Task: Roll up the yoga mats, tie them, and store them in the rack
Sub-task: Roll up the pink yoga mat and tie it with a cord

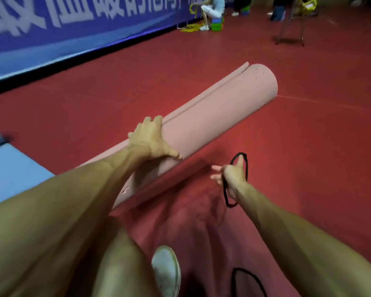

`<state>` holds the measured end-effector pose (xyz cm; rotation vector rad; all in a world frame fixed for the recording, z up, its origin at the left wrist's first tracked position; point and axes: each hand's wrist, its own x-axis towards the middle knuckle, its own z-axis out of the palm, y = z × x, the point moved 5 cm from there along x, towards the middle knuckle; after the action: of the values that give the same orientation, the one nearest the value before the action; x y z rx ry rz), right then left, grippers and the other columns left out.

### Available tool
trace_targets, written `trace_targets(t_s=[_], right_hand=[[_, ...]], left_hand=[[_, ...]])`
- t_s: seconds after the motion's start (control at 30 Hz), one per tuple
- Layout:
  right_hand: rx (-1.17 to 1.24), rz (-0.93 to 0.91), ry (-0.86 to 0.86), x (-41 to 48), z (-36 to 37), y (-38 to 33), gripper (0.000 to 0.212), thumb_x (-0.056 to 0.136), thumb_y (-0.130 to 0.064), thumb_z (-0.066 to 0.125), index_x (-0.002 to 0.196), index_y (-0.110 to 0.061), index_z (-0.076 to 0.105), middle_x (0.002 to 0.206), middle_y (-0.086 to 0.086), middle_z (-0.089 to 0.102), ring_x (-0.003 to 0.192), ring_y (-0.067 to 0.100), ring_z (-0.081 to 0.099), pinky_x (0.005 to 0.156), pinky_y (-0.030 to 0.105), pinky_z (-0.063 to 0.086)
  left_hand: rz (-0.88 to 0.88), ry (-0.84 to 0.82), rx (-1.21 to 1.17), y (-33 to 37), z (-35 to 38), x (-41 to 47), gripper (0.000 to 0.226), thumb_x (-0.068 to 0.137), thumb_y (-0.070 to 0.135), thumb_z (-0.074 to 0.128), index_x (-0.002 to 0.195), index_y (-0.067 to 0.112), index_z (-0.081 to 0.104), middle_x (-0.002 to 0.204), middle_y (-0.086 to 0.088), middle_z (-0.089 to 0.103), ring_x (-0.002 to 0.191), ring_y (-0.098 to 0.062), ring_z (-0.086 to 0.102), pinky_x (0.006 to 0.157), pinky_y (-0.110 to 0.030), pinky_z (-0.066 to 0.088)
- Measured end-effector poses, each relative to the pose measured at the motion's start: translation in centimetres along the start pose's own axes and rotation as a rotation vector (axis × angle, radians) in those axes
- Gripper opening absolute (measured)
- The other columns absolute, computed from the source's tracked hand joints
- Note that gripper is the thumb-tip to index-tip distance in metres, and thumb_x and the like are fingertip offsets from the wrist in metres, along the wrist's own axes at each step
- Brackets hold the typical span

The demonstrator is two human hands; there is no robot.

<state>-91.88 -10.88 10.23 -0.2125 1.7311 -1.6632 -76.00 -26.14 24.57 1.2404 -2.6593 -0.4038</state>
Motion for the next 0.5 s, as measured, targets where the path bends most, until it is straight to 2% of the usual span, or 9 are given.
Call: trace_targets(t_s=[0.07, 0.13, 0.17, 0.2, 0.27, 0.37, 0.4, 0.5], right_hand=[[0.027, -0.069, -0.103, -1.7, 4.5, -3.7, 0.082, 0.091, 0.011, 0.026, 0.15, -0.03, -0.014, 0.119, 0.019, 0.056, 0.045, 0.018, 0.065, 0.032, 0.018, 0.041], [0.072, -0.114, -0.198, -4.0, 9.3, -7.3, 0.059, 0.096, 0.003, 0.033, 0.147, -0.02, 0.012, 0.129, 0.018, 0.053, 0.06, 0.026, 0.07, 0.038, 0.023, 0.049], [0.114, -0.092, -0.25, -5.1, 11.7, -8.7, 0.04, 0.1, -0.006, 0.039, 0.136, -0.016, 0.027, 0.13, 0.019, 0.053, 0.072, 0.031, 0.07, 0.043, 0.026, 0.052], [0.147, -0.047, -0.303, -6.4, 14.1, -9.8, 0.029, 0.101, -0.02, 0.045, 0.128, -0.014, 0.036, 0.127, 0.019, 0.056, 0.083, 0.034, 0.067, 0.05, 0.031, 0.055], [0.111, 0.004, -0.419, -8.5, 18.9, -11.4, 0.043, 0.097, -0.046, 0.048, 0.121, -0.009, 0.048, 0.113, 0.015, 0.06, 0.097, 0.034, 0.062, 0.068, 0.039, 0.055], [0.083, 0.012, -0.601, -11.9, 26.2, -12.2, 0.051, 0.092, -0.062, 0.044, 0.102, -0.014, 0.058, 0.101, 0.005, 0.06, 0.11, 0.031, 0.056, 0.1, 0.051, 0.04], [0.102, 0.016, -0.645, -13.3, 28.3, -12.3, 0.053, 0.088, -0.065, 0.046, 0.105, -0.017, 0.058, 0.103, 0.003, 0.062, 0.113, 0.028, 0.056, 0.102, 0.052, 0.037], [0.079, 0.013, -0.715, -17.1, 33.9, -11.7, 0.059, 0.078, -0.065, 0.06, 0.117, -0.021, 0.059, 0.112, 0.0, 0.068, 0.106, 0.02, 0.063, 0.09, 0.045, 0.048]], left_hand=[[-0.031, 0.047, -0.026, -2.5, -3.2, -1.2, 0.106, 0.037, 0.062, 0.086, 0.127, 0.022, 0.045, 0.122, -0.007, 0.048, 0.115, -0.033, 0.05, 0.094, -0.054, 0.043], [-0.076, 0.117, -0.054, -6.0, -6.6, -2.9, 0.104, 0.037, 0.061, 0.086, 0.125, 0.022, 0.046, 0.12, -0.007, 0.048, 0.113, -0.033, 0.05, 0.094, -0.054, 0.043], [-0.103, 0.151, -0.061, -7.8, -8.1, -3.8, 0.105, 0.036, 0.062, 0.086, 0.124, 0.022, 0.046, 0.12, -0.008, 0.048, 0.113, -0.033, 0.051, 0.094, -0.054, 0.043], [-0.133, 0.187, -0.063, -9.6, -9.4, -4.8, 0.106, 0.035, 0.063, 0.085, 0.125, 0.022, 0.046, 0.12, -0.008, 0.049, 0.112, -0.033, 0.051, 0.094, -0.054, 0.043], [-0.196, 0.26, -0.059, -13.3, -11.7, -7.1, 0.109, 0.034, 0.065, 0.083, 0.126, 0.021, 0.045, 0.12, -0.009, 0.05, 0.112, -0.033, 0.051, 0.096, -0.054, 0.042], [-0.253, 0.341, -0.082, -18.8, -14.1, -10.9, 0.103, 0.036, 0.067, 0.082, 0.12, 0.017, 0.047, 0.115, -0.009, 0.053, 0.108, -0.032, 0.053, 0.093, -0.048, 0.045], [-0.269, 0.358, -0.095, -20.4, -14.8, -12.4, 0.101, 0.037, 0.067, 0.082, 0.117, 0.017, 0.048, 0.113, -0.008, 0.054, 0.105, -0.03, 0.054, 0.089, -0.043, 0.046], [-0.323, 0.363, -0.118, -24.6, -15.7, -16.7, 0.098, 0.041, 0.064, 0.085, 0.115, 0.014, 0.046, 0.111, -0.004, 0.046, 0.102, -0.027, 0.053, 0.081, -0.035, 0.043]])
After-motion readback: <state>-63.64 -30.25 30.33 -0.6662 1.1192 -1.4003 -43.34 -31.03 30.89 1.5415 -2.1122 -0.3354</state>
